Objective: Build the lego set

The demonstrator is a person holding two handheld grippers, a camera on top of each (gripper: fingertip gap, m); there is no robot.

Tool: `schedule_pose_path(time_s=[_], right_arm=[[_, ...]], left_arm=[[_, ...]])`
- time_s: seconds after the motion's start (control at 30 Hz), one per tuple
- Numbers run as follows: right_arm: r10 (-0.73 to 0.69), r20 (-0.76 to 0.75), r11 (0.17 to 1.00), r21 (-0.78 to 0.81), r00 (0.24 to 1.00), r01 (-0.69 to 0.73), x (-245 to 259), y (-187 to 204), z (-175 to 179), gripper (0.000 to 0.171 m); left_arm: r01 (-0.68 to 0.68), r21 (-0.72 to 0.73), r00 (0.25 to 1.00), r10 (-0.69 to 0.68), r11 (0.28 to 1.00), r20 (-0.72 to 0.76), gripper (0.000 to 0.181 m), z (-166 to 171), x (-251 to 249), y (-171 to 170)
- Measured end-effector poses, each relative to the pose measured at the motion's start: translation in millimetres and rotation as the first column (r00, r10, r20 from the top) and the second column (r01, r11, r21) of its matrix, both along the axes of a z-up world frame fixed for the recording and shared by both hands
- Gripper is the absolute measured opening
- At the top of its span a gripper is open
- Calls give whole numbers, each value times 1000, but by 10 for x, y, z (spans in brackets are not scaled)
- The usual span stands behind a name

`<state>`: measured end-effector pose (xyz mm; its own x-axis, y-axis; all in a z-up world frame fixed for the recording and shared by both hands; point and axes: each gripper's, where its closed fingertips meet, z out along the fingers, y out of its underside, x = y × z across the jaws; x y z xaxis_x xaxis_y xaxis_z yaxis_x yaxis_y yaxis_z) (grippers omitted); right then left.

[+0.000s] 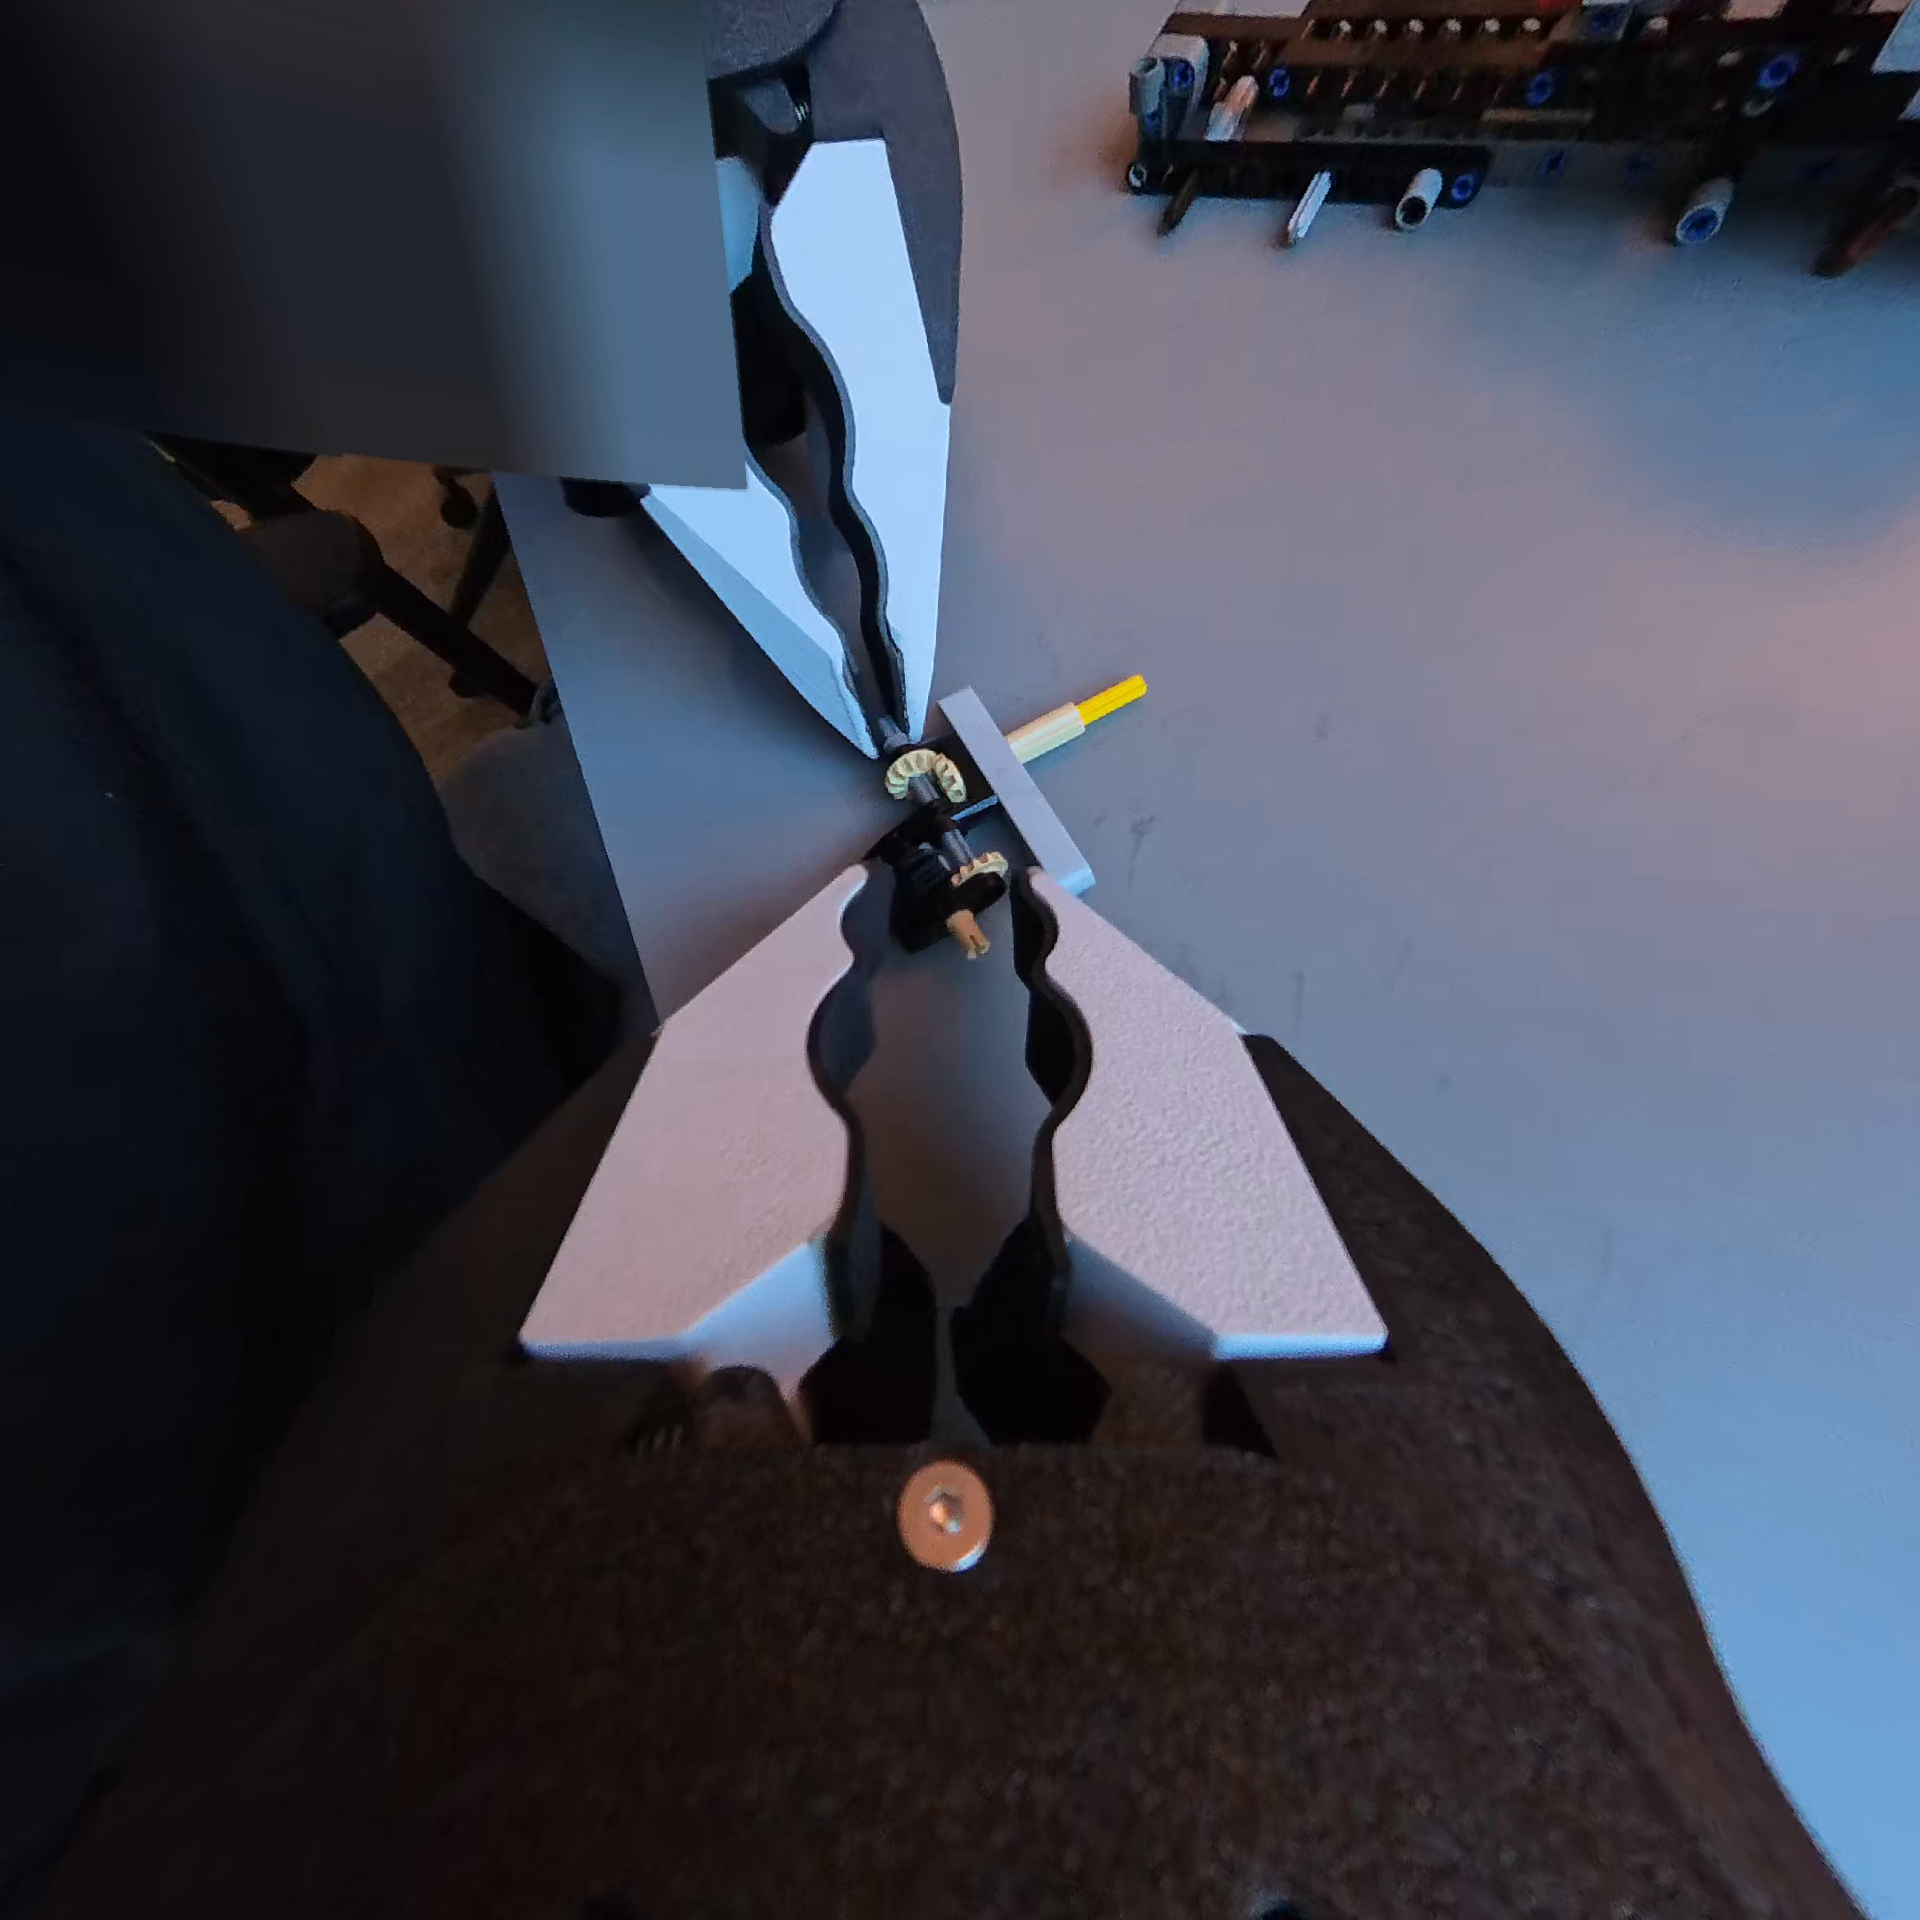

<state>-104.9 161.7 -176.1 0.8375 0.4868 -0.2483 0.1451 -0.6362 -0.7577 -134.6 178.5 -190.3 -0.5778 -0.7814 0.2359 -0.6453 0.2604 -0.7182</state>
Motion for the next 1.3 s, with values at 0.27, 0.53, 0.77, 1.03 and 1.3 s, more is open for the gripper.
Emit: schedule_pose_path(time_s=[0.27, 0.53, 0.77, 1.03, 1.3], right_arm=[[50, 96, 999, 3, 994, -51, -19, 58, -15, 14], [75, 134, 997, -8, 988, -74, -30, 28, -15, 12], [84, 144, 996, 19, 986, -88, -37, 70, -4, 18], [95, 144, 995, -5, 985, -95, -63, 22, -27, 18], [61, 152, 998, 19, 987, -65, 18, 48, -5, 17]], left_arm=[[-1, -17, 1000, 0, 1000, -13, 1, 1, 0, -1], [-1, -42, 999, 0, 999, -32, 1, 5, -4, -3], [-2, -51, 999, 0, 999, -38, 0, 9, -4, -3], [-1, -54, 999, -1, 999, -41, 0, 11, -6, -4], [1, -56, 999, -3, 998, -42, 0, 12, -8, -8]])
